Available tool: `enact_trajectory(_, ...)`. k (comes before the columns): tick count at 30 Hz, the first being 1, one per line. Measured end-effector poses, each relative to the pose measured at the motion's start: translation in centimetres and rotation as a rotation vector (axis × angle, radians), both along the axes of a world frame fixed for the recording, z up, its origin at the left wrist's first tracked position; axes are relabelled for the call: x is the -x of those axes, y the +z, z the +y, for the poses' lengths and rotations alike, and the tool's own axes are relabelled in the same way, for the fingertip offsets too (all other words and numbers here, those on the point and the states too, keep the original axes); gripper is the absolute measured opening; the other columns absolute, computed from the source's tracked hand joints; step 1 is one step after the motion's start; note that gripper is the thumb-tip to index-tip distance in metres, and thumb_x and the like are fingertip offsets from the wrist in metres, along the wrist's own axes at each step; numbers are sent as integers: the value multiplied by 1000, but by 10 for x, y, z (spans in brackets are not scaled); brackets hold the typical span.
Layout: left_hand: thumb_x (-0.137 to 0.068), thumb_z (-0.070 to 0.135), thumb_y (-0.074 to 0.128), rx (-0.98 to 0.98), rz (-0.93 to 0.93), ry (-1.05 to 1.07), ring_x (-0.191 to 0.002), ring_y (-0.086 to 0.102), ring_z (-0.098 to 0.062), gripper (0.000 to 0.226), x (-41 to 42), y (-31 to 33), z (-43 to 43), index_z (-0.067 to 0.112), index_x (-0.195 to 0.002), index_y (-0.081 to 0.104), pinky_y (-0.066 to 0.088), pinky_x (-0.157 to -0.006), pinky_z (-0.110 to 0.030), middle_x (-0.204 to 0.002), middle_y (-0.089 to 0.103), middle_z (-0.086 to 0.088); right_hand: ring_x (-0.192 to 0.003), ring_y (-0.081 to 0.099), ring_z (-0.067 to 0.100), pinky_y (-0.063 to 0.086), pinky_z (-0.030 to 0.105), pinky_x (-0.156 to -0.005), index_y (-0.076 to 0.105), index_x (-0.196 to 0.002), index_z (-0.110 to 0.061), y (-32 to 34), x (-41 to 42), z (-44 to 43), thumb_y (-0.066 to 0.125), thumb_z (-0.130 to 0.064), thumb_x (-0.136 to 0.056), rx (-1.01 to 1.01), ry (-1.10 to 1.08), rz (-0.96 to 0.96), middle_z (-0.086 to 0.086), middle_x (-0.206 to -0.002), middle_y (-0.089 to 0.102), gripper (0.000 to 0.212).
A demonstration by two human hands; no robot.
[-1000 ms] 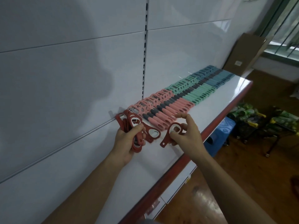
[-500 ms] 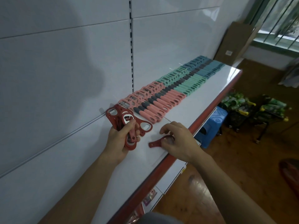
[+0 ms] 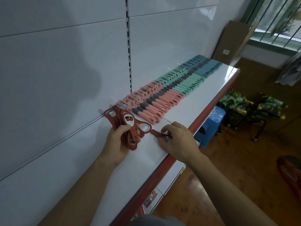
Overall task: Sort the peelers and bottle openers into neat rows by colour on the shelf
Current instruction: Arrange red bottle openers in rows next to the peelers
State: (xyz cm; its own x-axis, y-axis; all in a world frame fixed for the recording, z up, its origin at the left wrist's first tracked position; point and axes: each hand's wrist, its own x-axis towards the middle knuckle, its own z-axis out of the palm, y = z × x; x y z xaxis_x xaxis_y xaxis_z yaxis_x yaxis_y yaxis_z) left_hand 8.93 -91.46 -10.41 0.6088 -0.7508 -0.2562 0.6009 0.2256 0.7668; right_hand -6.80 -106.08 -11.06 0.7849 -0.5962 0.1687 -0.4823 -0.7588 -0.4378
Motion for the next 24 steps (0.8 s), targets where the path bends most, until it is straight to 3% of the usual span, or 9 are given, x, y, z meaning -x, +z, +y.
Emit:
enact_trajectory(6,-85,9,72,-19,-57,-40,-91,72,-29,48,-4,-7,-1,5,-131,62,61,-73,-35,-111,73,-19,-90,54,8,55,28,-77,71,-117,-24,-3,-2,0,63,-52,-93,35,-10,-7,-10,-103,62,37)
enact_trajectory(9,-82,10,67,-8,-79,-45,-92,75,-28,41,-2,-7,-2,11,-123,67,62,-80,-35,-109,76,-14,-92,55,7,52,23,-78,68,-118,-29,0,-7,9,60,-55,-93,2,-54,-150,-13,-106,63,37)
enact_trajectory(11,-81,11,68,-25,-137,-59,-92,76,-28,41,-2,-7,-3,14,-121,68,62,-79,-34,-107,77,-13,-88,61,7,53,18,-72,66,-117,-28,9,-15,19,63,-50,-94,-221,-38,-329,-16,-100,65,32)
enact_trajectory(14,-83,13,69,-44,-252,-88,-85,75,-30,40,-3,-7,0,10,-123,67,59,-69,-34,-101,76,-16,-86,67,12,58,28,-73,63,-127,-23,21,-32,25,71,-41,-93,-487,2,-459,-10,-98,69,40)
enact_trajectory(18,-88,9,68,-62,-287,-82,-81,75,-30,32,-1,-8,0,10,-119,67,60,-66,-34,-99,76,-16,-87,72,12,60,27,-76,64,-130,-11,29,-42,20,75,-12,-92,-620,68,-512,-2,-99,72,40)
enact_trajectory(21,-93,1,66,-79,-254,28,-77,72,-26,13,-2,-12,-5,5,-104,71,57,-69,-36,-91,74,-15,-105,69,12,60,29,-86,62,-132,-15,29,-34,13,66,-9,-98,-597,78,-516,-3,-122,69,35)
enact_trajectory(24,-96,-2,61,-54,-195,81,-66,63,-22,16,-5,-13,-6,7,-89,73,54,-63,-36,-80,67,-14,-107,66,9,60,34,-89,65,-121,-25,23,-19,4,59,-13,-101,-485,68,-435,-14,-117,68,25)
